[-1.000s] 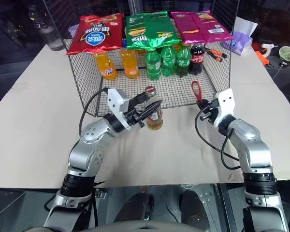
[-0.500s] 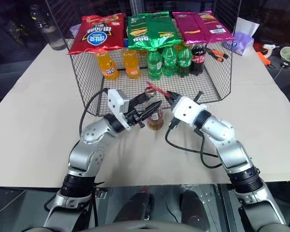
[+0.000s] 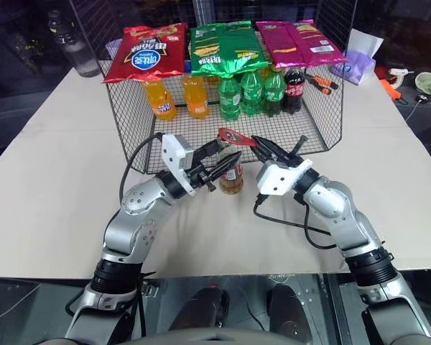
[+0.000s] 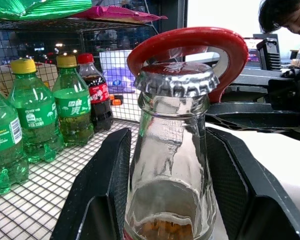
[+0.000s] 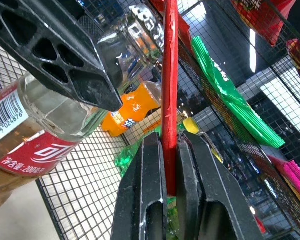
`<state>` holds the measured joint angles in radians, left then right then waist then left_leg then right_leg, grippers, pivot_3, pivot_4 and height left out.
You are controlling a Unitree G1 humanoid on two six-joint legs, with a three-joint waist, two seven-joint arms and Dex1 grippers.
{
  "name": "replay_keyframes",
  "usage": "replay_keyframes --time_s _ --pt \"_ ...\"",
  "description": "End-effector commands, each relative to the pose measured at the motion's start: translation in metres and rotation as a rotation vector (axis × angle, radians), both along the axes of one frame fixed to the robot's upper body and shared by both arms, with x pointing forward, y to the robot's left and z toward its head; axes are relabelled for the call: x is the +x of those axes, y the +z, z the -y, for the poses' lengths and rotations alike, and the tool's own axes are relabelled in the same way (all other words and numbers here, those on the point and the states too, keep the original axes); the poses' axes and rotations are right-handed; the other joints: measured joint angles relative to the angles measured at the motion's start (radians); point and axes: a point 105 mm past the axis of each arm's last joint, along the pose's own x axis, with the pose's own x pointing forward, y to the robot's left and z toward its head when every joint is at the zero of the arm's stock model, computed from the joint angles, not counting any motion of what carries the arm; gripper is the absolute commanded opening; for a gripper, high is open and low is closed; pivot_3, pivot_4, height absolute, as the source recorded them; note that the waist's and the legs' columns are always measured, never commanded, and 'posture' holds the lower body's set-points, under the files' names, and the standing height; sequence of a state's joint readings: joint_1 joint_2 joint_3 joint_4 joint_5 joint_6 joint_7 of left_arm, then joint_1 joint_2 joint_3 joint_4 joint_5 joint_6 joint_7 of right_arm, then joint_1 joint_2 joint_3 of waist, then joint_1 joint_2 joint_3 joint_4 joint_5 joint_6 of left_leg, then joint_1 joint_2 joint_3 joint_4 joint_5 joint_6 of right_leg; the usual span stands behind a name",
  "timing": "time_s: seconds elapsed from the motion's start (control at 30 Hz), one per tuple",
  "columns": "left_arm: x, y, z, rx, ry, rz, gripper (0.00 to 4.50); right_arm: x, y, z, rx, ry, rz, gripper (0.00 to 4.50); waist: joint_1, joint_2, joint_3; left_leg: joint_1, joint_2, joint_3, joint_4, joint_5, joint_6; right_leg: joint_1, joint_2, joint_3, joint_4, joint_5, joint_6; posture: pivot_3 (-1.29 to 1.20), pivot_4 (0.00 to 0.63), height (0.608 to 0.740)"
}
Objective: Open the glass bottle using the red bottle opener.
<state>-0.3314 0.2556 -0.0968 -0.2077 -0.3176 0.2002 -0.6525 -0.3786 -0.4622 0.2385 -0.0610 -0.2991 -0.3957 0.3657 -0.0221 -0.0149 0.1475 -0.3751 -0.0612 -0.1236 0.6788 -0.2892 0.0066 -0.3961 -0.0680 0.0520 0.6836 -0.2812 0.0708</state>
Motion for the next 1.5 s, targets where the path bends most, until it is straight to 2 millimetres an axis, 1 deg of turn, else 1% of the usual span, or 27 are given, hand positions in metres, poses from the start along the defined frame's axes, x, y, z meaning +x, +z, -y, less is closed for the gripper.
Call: replay_keyframes --time_s 0.03,0.17,0.3,0.4,0.5,0.63,0.8,0.87,0.93,1.0,1.13,1.2,1.33,1.47,1.5 --pt "0.000 -0.003 0.003 0.004 -0.012 -0.015 2.27 -0.006 -0.022 -0.018 -0.091 0.102 -0.057 0.00 0.001 0.000 0.000 0.001 0.000 0.000 -0.001 0.000 0.000 0.001 0.000 0.000 -0.001 0.000 0.000 0.00 0.150 0.740" --pt "0.000 -0.004 0.004 0.005 -0.014 -0.017 2.27 -0.005 -0.032 -0.027 -0.083 0.153 -0.104 0.00 0.002 0.000 0.000 0.006 0.000 0.001 -0.006 0.000 0.000 0.005 0.000 0.000 -0.005 0.000 0.000 0.00 0.150 0.740" --pt "0.000 -0.003 0.006 0.003 -0.018 -0.016 2.27 -0.006 -0.040 -0.037 -0.093 0.194 -0.107 0.00 0.002 0.000 0.000 0.012 0.001 0.001 -0.011 0.000 0.000 0.010 0.000 0.001 -0.009 0.000 0.000 0.00 0.150 0.740" --pt "0.000 -0.003 0.007 0.002 -0.021 -0.016 2.27 -0.002 -0.038 -0.037 -0.101 0.183 -0.056 0.00 0.003 0.000 0.000 0.013 0.001 0.001 -0.011 0.000 0.000 0.011 0.000 0.001 -0.009 0.000 0.000 0.00 0.150 0.740" --pt "0.000 -0.003 0.007 0.002 -0.022 -0.017 2.27 0.004 -0.032 -0.030 -0.119 0.152 0.018 0.00 0.003 0.000 0.000 0.014 0.001 0.001 -0.011 0.000 0.000 0.011 0.000 0.001 -0.008 0.000 0.000 0.00 0.150 0.740" --pt "-0.001 -0.004 0.007 0.005 -0.024 -0.020 2.27 0.013 -0.018 -0.014 -0.163 0.103 0.136 0.00 0.003 0.000 0.000 0.014 0.001 0.001 -0.011 0.000 0.000 0.011 0.000 0.001 -0.008 0.000 0.000 0.00 0.150 0.740" --pt "-0.001 -0.004 0.008 0.006 -0.026 -0.023 2.27 0.026 0.006 0.007 -0.228 0.044 0.277 0.00 0.004 0.000 0.000 0.013 0.001 0.001 -0.011 0.000 0.000 0.011 0.000 0.001 -0.008 0.000 0.000 0.00 0.150 0.740" --pt "-0.001 -0.004 0.008 0.006 -0.028 -0.023 2.27 0.031 0.018 0.013 -0.245 0.028 0.330 0.00 0.004 0.000 0.000 0.013 0.001 0.002 -0.011 0.000 0.000 0.011 0.000 0.001 -0.009 0.000 0.000 0.00 0.150 0.740" --pt "-0.001 -0.004 0.008 0.006 -0.029 -0.024 2.27 0.034 0.036 0.019 -0.260 0.009 0.401 0.00 0.004 0.001 0.000 0.013 0.001 0.001 -0.011 0.000 0.000 0.011 0.000 0.001 -0.009 0.000 0.000 0.00 0.150 0.740" --pt "-0.001 -0.004 0.008 0.006 -0.029 -0.024 2.27 0.036 0.049 0.023 -0.273 -0.002 0.459 0.00 0.004 0.001 0.001 0.012 0.001 0.001 -0.011 0.000 0.000 0.010 0.000 0.001 -0.010 0.000 0.000 0.00 0.150 0.740" --pt "-0.001 -0.005 0.009 0.008 -0.032 -0.025 2.27 0.037 0.065 0.024 -0.250 -0.014 0.505 0.00 0.006 0.001 0.001 0.011 0.001 0.001 -0.013 0.000 0.000 0.010 0.000 0.000 -0.013 0.000 0.000 0.00 0.150 0.740" --pt "-0.001 -0.005 0.009 0.008 -0.032 -0.026 2.27 0.037 0.071 0.024 -0.209 -0.022 0.504 0.00 0.005 0.001 0.001 0.011 0.001 0.001 -0.014 0.000 0.000 0.010 0.000 0.001 -0.015 0.000 0.000 0.00 0.150 0.740" --pt "-0.001 -0.006 0.009 0.009 -0.030 -0.027 2.27 0.036 0.068 0.025 -0.152 -0.031 0.482 0.00 0.006 0.001 0.001 0.010 0.001 0.001 -0.016 0.000 0.000 0.010 0.000 0.000 -0.018 0.000 0.000 0.00 0.150 0.740" --pt "-0.002 -0.006 0.008 0.012 -0.028 -0.026 2.27 0.039 0.069 0.035 -0.054 -0.086 0.426 0.00 0.007 0.001 0.001 0.009 0.001 0.000 -0.016 0.000 0.000 0.010 0.000 -0.001 -0.020 0.000 0.000 0.00 0.150 0.740" --pt "-0.002 -0.006 0.008 0.012 -0.028 -0.026 2.27 0.039 0.069 0.036 -0.053 -0.093 0.421 0.00 0.008 0.001 0.001 0.009 0.001 0.000 -0.017 0.000 0.000 0.010 0.000 -0.001 -0.020 0.000 0.000 0.00 0.150 0.740"
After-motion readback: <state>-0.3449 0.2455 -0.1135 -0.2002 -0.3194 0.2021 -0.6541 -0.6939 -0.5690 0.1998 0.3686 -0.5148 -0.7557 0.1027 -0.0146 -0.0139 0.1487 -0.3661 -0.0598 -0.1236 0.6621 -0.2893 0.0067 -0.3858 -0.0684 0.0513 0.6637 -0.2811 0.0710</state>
